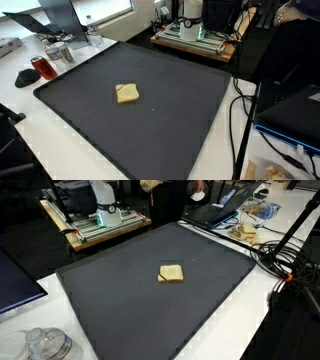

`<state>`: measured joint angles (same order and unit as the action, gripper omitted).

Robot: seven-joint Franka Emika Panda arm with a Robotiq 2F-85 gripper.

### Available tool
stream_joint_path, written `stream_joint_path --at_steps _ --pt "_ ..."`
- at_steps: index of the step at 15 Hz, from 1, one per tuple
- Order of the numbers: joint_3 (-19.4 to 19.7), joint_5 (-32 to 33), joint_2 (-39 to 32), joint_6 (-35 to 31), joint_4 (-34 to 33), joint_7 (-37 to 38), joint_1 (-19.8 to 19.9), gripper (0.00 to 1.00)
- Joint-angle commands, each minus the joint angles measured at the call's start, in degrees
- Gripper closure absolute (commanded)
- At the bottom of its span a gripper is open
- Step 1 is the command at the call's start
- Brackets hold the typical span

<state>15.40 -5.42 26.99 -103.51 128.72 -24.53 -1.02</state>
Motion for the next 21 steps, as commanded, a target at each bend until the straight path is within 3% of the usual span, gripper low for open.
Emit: stream_joint_path --at_steps 1,8,16,21 --pt "-1.1 -0.6 -0.2 0.1 -0.1 -0.5 1.4 0.0" --pt "-2.0 1.0 -0.3 -0.1 -0.2 -1.0 1.1 0.0" --pt "-12.2 -1.4 2.6 0.8 3.8 -9.5 -9.0 0.0" --pt "-15.1 -3.3 2.4 0.5 6.1 -17.2 -15.0 0.0"
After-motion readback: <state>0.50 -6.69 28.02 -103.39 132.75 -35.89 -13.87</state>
